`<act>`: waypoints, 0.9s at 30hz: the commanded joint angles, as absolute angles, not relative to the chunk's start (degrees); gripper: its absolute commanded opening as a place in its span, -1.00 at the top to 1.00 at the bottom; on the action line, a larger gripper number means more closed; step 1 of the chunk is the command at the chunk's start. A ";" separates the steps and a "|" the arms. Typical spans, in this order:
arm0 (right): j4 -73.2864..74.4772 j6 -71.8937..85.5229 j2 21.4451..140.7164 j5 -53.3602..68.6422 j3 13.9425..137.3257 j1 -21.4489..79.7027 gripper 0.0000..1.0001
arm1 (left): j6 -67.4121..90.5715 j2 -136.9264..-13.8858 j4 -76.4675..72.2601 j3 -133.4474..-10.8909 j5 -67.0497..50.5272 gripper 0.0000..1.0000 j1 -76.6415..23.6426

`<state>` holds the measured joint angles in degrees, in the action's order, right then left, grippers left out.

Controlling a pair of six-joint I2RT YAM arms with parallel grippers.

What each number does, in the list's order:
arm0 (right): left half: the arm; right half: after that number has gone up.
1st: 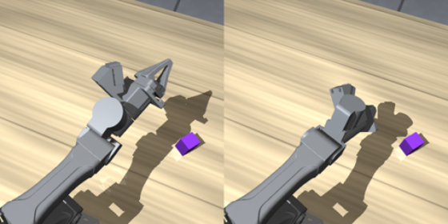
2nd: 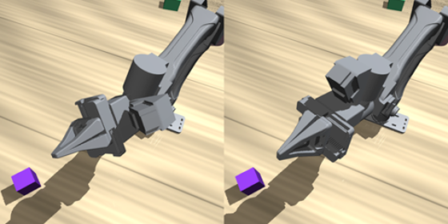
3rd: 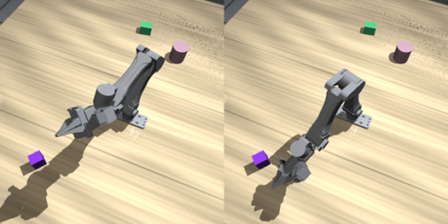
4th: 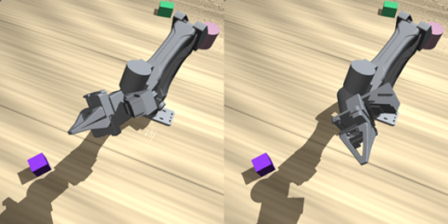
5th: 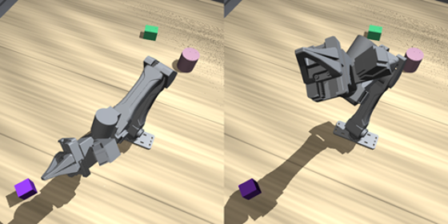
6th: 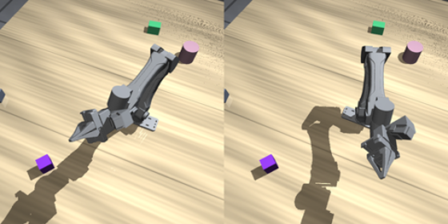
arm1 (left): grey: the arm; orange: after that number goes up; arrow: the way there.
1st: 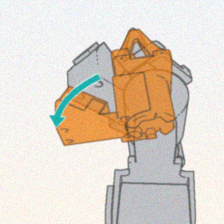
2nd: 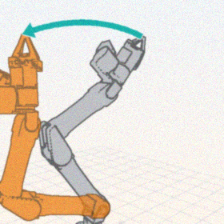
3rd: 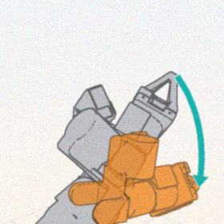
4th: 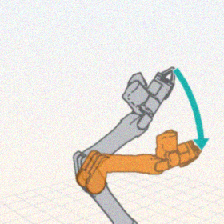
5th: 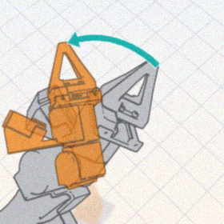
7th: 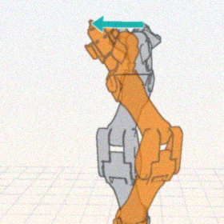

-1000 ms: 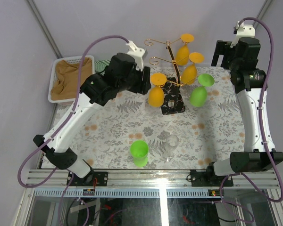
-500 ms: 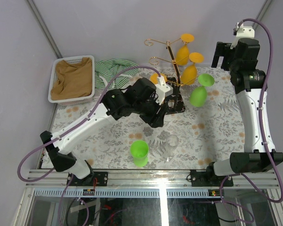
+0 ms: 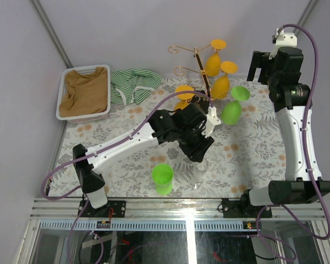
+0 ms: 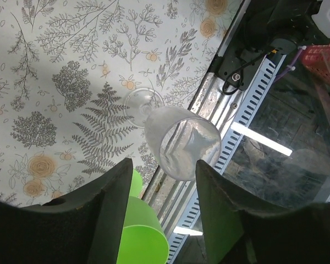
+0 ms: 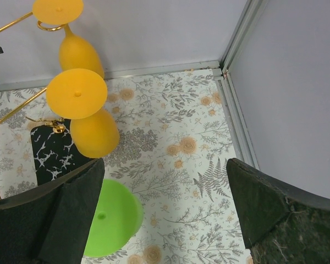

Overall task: Place the wine glass upside down on the wine glass rack
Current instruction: Pick up the wine glass at the center of the board.

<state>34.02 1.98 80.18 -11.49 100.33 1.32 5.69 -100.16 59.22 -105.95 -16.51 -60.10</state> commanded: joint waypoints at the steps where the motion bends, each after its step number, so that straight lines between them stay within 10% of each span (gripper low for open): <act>1: 32.50 1.04 78.40 -13.02 100.09 1.05 -0.99 | 4.57 -99.84 61.36 -107.83 -16.66 0.04 -60.34; 16: 39.01 5.80 73.38 2.25 100.57 1.04 -0.98 | 6.26 -91.07 53.30 -111.02 3.88 -0.14 -59.18; 27: 50.53 9.05 66.85 26.59 93.74 1.23 -0.93 | 10.85 -90.15 38.46 -113.83 1.16 -0.15 -38.65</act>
